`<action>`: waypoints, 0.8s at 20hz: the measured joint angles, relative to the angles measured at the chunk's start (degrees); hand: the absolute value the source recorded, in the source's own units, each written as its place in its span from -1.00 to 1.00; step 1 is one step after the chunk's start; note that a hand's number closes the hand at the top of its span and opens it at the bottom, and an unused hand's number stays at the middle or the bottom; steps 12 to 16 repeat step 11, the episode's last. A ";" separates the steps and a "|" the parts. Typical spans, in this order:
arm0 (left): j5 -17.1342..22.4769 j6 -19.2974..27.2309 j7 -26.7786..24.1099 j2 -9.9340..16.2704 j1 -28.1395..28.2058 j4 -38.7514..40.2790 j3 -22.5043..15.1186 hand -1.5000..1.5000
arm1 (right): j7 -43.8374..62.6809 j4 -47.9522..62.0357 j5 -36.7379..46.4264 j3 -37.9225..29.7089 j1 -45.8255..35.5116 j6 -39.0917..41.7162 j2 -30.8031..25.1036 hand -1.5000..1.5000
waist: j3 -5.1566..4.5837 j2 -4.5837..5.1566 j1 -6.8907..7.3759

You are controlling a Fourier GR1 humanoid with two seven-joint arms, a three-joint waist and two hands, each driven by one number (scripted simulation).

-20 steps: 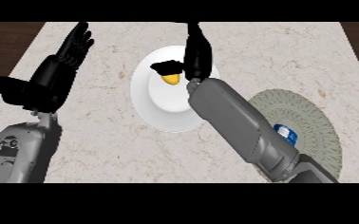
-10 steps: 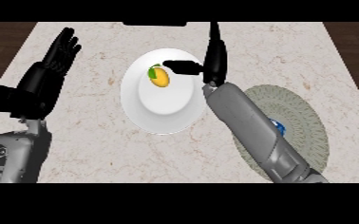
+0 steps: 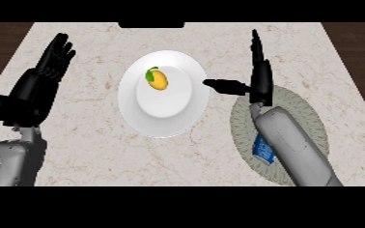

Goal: Pick the lemon from the placemat and place it in the plate

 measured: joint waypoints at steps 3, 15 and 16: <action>0.90 -0.64 2.11 0.67 -1.39 -0.81 1.13 0.00 | -1.19 -3.69 -0.05 -1.46 4.47 3.13 -2.91 -1.00 | -0.01 -0.01 -0.03; -1.24 -0.46 0.85 -1.13 -1.12 -0.07 0.65 0.00 | -2.78 -14.36 0.68 -5.69 16.20 9.88 -9.16 -1.00 | -0.01 0.02 -0.08; -1.24 -0.46 0.85 -1.13 -1.12 -0.07 0.65 0.00 | -2.78 -14.36 0.68 -5.69 16.20 9.88 -9.16 -1.00 | -0.01 0.02 -0.08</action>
